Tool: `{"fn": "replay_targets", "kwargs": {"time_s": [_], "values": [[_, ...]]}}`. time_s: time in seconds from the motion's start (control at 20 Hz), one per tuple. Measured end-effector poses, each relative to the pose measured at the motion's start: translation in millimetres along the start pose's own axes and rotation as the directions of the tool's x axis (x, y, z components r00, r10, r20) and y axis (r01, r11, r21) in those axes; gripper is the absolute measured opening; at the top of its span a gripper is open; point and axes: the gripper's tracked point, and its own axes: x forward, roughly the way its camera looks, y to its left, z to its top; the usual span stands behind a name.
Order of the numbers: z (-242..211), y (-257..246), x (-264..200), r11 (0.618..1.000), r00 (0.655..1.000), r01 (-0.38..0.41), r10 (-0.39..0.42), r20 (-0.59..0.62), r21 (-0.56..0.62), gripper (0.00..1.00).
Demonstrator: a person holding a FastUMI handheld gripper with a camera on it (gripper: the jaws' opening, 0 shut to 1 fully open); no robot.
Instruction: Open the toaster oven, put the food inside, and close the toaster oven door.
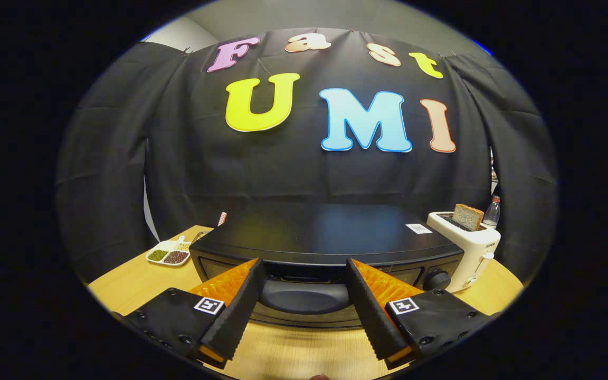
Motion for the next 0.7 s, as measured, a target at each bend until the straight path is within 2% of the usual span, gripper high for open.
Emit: {"fn": "replay_targets", "kwargs": {"time_s": [0.4, 0.7], "values": [[-19, 5, -37, 1.000, 0.999, 0.005, -0.004, 0.034, -0.015, 0.97], [-51, 8, -66, 1.000, 1.000, 0.004, -0.004, 0.005, -0.023, 0.97]]}}
